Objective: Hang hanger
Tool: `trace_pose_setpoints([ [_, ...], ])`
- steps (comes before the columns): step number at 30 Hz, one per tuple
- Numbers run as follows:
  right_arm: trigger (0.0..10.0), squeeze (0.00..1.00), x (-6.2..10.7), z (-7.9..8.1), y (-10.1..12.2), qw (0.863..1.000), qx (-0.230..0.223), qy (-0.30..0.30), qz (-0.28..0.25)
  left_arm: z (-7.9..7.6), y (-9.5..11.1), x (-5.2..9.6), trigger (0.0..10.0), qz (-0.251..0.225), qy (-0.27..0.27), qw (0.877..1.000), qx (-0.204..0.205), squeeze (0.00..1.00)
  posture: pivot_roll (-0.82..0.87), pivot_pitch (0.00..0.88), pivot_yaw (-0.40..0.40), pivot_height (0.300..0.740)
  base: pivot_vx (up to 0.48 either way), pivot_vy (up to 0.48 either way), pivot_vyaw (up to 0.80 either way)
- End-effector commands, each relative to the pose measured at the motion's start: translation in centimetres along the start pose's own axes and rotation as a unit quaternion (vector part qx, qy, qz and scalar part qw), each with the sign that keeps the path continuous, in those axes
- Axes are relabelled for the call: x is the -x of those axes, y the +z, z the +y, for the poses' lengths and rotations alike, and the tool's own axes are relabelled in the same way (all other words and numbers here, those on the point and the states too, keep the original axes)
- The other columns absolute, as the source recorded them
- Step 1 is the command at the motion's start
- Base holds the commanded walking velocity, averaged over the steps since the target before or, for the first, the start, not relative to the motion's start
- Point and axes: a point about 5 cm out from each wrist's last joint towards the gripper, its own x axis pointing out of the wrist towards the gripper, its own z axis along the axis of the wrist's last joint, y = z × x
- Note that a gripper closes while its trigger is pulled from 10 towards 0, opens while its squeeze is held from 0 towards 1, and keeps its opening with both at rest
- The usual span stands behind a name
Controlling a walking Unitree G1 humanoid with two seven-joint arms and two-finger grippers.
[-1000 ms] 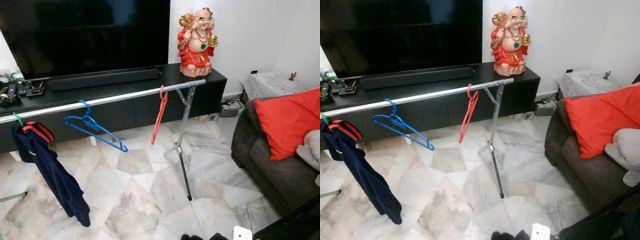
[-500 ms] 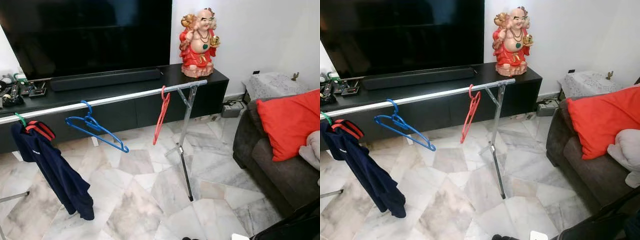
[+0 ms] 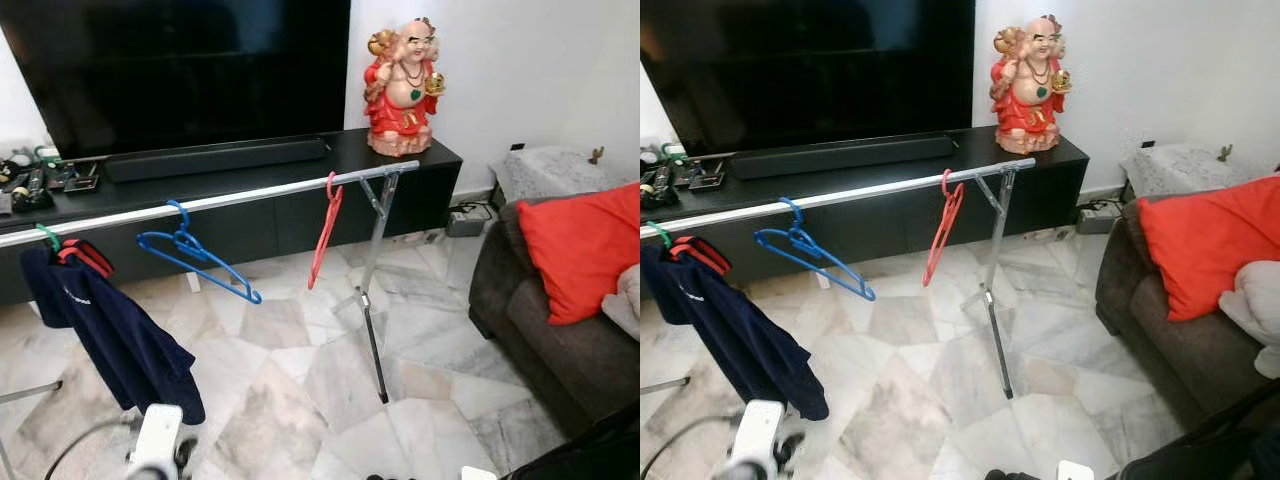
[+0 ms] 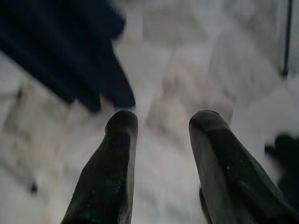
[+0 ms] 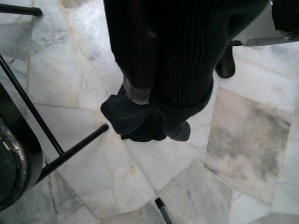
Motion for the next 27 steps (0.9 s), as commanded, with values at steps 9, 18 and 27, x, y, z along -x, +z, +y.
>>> trace_pose_setpoints([
  [9,10.0,0.00,0.0,0.1,0.2,1.000,-0.008,0.006,-0.012,-1.5,6.5,1.3,10.0,-0.196,-0.014,0.980,-0.001,0.00,0.09,0.000,0.047,0.740,0.000,0.000,0.00],
  [18,10.0,0.00,-0.1,0.2,0.5,1.000,-0.004,0.009,-0.016,-3.0,8.9,3.5,10.0,-0.253,-0.047,0.966,-0.005,0.00,0.11,0.000,0.043,0.740,0.000,0.000,0.00],
  [27,10.0,0.00,0.0,0.2,0.5,1.000,-0.008,0.006,-0.015,-3.3,9.5,3.2,10.0,-0.245,-0.057,0.968,0.005,0.00,0.11,0.000,0.041,0.740,0.000,0.000,0.00],
])
